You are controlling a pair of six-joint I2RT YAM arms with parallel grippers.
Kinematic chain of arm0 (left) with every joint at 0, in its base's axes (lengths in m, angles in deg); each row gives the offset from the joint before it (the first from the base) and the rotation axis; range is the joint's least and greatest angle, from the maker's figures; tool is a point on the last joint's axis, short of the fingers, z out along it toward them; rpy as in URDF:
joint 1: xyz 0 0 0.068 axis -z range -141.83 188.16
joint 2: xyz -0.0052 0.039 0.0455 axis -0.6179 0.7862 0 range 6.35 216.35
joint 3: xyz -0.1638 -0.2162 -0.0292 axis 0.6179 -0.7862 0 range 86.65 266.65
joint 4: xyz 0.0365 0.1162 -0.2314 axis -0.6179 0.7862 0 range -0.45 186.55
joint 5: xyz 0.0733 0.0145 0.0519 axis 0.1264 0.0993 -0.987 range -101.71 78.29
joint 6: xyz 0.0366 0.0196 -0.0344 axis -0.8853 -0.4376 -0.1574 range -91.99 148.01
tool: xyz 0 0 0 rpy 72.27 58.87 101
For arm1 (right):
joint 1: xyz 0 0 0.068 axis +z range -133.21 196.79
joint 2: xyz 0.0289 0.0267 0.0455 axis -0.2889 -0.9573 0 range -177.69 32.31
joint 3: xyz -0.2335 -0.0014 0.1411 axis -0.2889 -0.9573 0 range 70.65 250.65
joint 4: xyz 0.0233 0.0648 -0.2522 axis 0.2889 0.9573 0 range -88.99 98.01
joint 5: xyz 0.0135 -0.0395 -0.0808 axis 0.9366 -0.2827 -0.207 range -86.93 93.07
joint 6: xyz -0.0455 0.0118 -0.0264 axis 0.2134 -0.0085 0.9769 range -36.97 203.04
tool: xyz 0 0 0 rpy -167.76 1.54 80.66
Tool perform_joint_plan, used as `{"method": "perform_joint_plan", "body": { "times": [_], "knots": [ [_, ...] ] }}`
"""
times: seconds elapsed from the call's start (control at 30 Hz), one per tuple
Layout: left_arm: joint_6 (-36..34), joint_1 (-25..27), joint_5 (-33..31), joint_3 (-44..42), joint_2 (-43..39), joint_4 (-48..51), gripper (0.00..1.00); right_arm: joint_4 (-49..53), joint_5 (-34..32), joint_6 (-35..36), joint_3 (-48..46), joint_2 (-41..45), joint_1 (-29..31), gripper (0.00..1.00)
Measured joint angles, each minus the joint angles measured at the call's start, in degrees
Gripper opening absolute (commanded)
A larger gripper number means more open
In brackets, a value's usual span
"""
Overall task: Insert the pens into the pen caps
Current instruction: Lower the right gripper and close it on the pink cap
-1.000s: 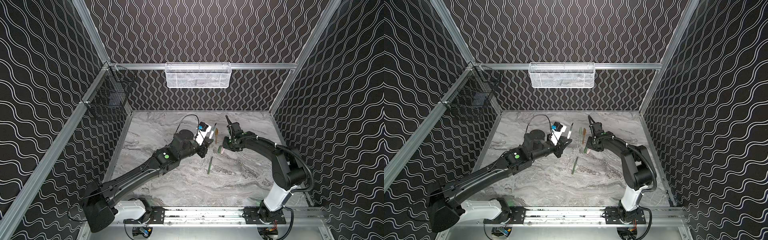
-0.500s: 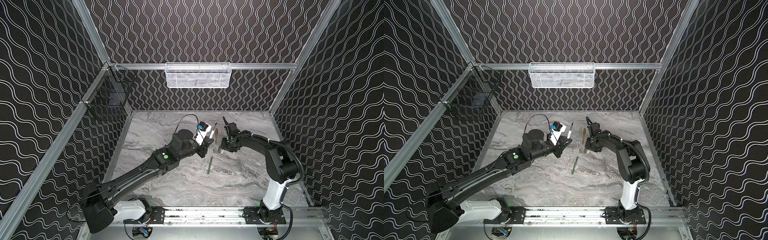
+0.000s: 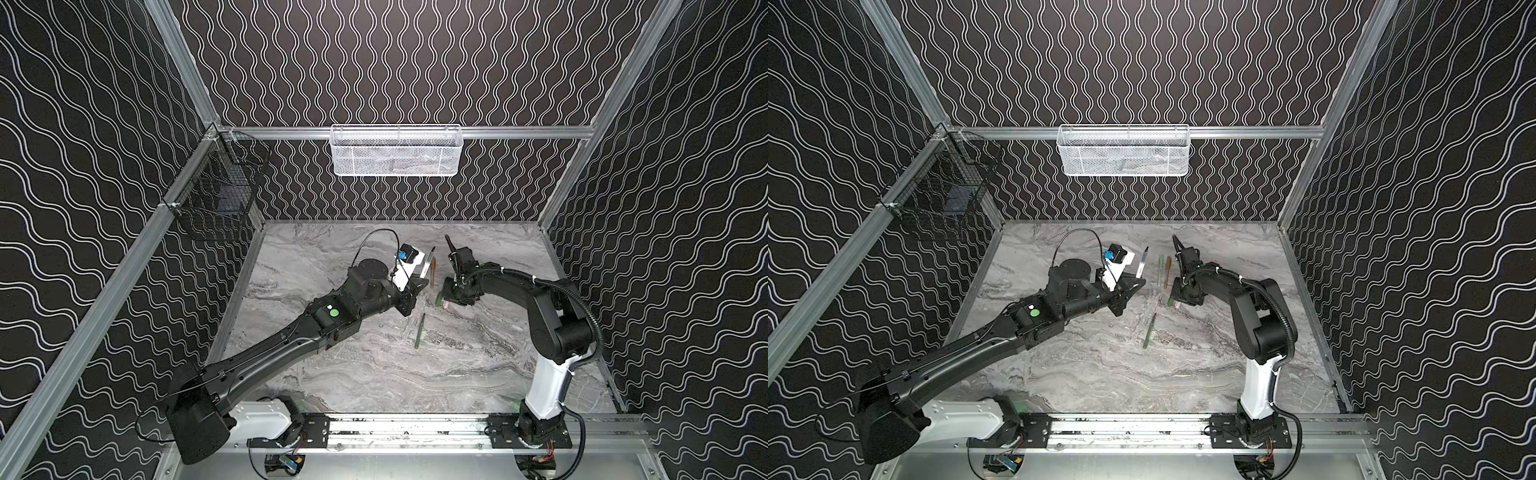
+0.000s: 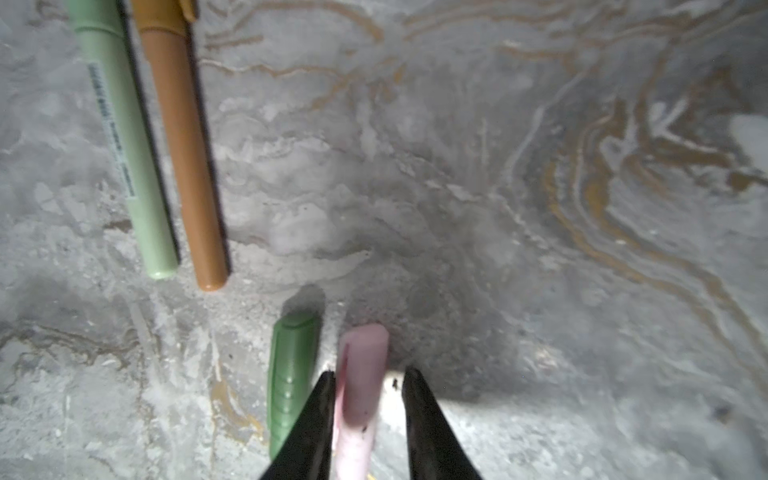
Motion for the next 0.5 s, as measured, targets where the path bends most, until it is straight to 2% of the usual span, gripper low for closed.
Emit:
{"method": "perform_joint_plan", "body": {
  "times": [0.5],
  "knots": [
    [0.0, 0.0, 0.2, 0.2, 0.6, 0.0, 0.02, 3.1, 0.4, 4.9, 1.7, 0.1, -0.2, 0.32]
  ]
}}
